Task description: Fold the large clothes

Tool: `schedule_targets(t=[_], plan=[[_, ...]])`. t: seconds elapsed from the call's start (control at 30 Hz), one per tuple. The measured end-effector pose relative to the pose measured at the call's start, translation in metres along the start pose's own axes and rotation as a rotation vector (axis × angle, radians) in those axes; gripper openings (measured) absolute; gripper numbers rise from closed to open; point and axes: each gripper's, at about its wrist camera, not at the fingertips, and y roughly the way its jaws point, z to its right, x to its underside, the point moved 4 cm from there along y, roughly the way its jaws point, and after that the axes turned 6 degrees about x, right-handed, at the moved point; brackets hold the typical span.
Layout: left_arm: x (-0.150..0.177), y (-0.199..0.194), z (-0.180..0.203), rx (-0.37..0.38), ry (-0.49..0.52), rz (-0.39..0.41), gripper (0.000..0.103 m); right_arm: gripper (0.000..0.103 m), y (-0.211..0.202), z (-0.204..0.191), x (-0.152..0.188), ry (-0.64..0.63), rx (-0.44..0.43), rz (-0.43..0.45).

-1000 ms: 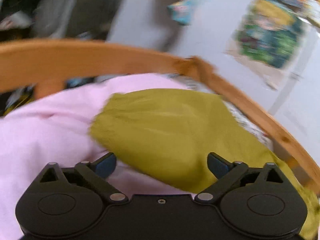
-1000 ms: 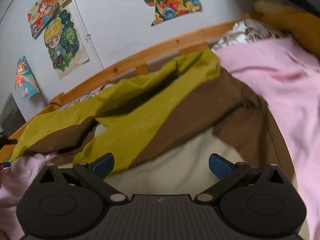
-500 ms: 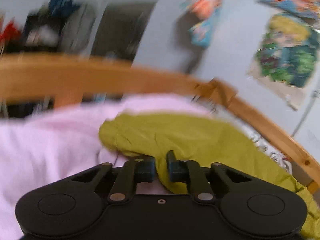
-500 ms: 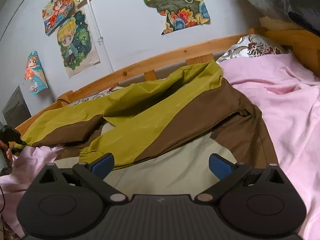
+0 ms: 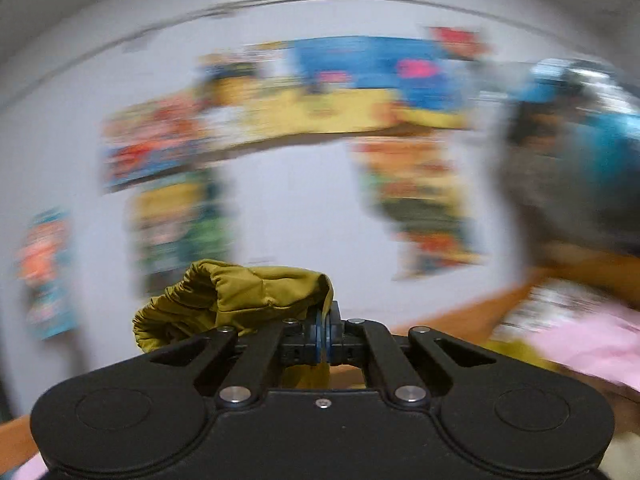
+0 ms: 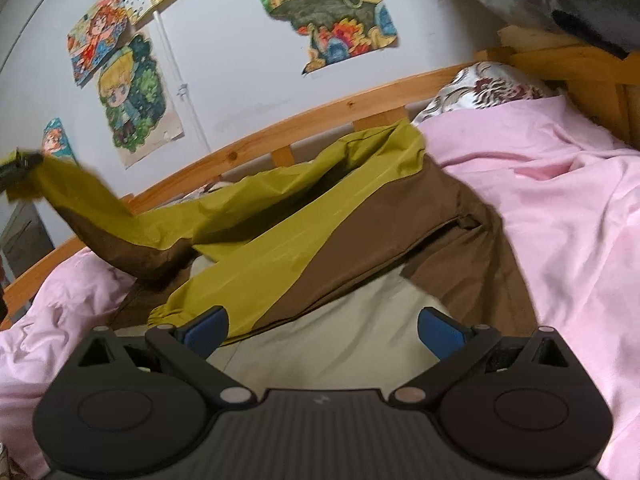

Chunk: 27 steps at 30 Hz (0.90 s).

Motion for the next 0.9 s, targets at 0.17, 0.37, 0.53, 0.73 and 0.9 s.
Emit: schedule_targets(t=[0.17,0.37,0.53,0.73,0.9], plan=[[0.027,0.021,0.063,0.352,0.035,-0.123,0.0,0.103,-0.003,0.026,-0.009,0.025,0.082,0.037],[0.084,0.027,0.106,0.554,0.021,-0.331,0.007,0.103,-0.006,0.061,-0.018,0.064,0.18,0.069],[0.114,0.023,0.114,0.644,-0.069,-0.437,0.031,0.103,-0.005,0.077,-0.018,0.075,0.214,0.067],[0.12,0.01,0.114,0.763,-0.119,-0.495,0.074,0.103,0.004,0.079,-0.01,0.045,0.201,0.065],[0.116,0.008,0.109,0.828,-0.108,-0.516,0.084,0.103,0.02,0.073,-0.007,-0.001,0.183,0.053]])
